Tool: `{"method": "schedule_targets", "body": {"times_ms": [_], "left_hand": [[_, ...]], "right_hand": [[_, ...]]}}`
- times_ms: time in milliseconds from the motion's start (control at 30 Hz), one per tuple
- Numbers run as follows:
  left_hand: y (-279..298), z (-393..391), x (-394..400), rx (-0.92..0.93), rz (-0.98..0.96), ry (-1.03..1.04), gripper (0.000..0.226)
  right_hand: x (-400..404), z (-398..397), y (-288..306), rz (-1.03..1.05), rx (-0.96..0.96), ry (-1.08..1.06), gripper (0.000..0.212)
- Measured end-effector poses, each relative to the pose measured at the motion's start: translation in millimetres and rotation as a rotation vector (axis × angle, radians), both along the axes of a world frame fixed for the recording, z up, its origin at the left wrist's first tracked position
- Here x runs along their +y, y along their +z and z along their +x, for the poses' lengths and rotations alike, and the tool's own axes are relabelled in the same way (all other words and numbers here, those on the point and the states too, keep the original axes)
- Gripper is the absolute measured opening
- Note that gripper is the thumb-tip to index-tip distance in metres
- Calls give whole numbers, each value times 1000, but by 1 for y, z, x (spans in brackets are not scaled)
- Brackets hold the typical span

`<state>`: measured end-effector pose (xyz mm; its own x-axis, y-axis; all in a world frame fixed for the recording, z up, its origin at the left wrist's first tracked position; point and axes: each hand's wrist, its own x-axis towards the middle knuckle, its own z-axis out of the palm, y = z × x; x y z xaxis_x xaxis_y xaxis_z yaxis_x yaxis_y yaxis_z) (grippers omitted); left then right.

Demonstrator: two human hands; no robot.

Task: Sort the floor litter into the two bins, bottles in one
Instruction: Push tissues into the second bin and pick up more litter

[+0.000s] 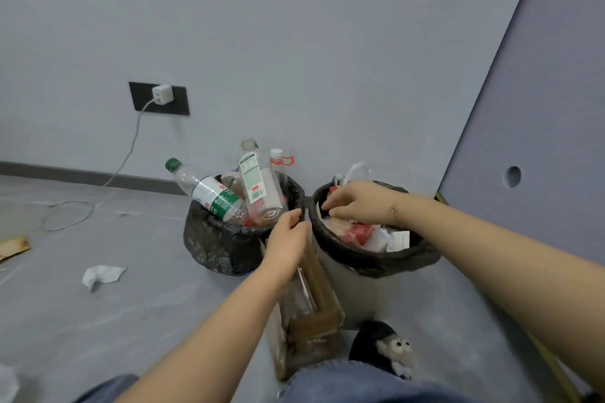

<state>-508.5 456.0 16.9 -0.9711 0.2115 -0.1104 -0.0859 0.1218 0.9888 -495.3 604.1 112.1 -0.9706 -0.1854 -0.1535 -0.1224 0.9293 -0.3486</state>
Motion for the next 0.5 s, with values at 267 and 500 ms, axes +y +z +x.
{"method": "schedule_targets", "body": {"times_ms": [267, 500], "left_hand": [[39, 45, -105, -36, 79, 134, 29], [65, 89, -223, 7, -64, 249, 27]], "right_hand": [[-85, 34, 30, -100, 46, 175, 32], [-194, 36, 35, -25, 39, 432, 29]]}}
